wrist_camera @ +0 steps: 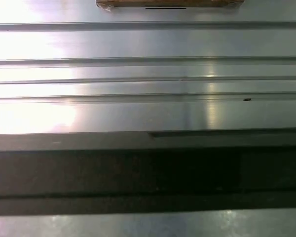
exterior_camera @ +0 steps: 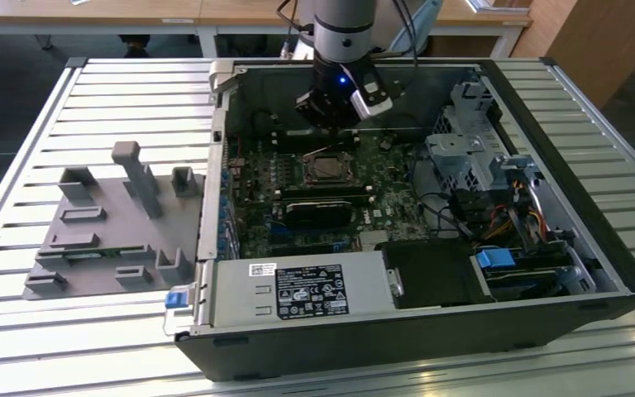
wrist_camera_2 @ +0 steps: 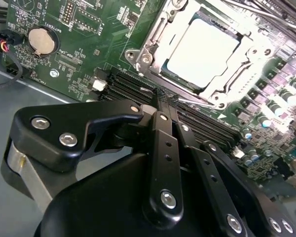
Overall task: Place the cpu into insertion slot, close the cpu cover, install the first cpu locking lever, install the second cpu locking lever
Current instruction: 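Install the first cpu locking lever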
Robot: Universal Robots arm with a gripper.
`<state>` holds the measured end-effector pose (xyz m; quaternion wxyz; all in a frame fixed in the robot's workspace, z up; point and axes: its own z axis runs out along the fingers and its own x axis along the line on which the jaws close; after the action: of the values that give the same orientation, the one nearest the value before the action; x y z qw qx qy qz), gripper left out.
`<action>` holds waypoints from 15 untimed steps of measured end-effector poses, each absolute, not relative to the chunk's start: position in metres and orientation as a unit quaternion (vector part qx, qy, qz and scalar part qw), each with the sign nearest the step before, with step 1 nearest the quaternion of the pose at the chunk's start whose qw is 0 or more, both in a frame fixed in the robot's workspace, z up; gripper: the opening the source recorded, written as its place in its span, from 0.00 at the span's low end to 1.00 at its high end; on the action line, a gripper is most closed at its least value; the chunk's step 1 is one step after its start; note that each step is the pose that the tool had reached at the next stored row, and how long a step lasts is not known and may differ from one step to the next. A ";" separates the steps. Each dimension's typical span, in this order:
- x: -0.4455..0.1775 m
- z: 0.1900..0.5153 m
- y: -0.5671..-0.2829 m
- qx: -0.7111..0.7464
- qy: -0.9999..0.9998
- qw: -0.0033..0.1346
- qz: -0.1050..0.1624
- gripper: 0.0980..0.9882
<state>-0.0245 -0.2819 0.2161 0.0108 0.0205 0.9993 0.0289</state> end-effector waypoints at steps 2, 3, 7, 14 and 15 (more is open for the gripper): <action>-0.024 0.215 -0.282 0.021 0.999 0.011 0.029 0.01; -0.024 0.214 -0.282 0.021 0.999 0.011 0.029 0.01; -0.022 0.210 -0.282 0.022 0.999 0.011 0.028 0.01; -0.020 0.206 -0.282 0.022 0.999 0.011 0.024 0.01; -0.020 0.206 -0.282 0.022 0.999 0.011 0.023 0.01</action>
<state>-0.0198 -0.2816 0.2057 0.0109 0.0223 0.9994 0.0234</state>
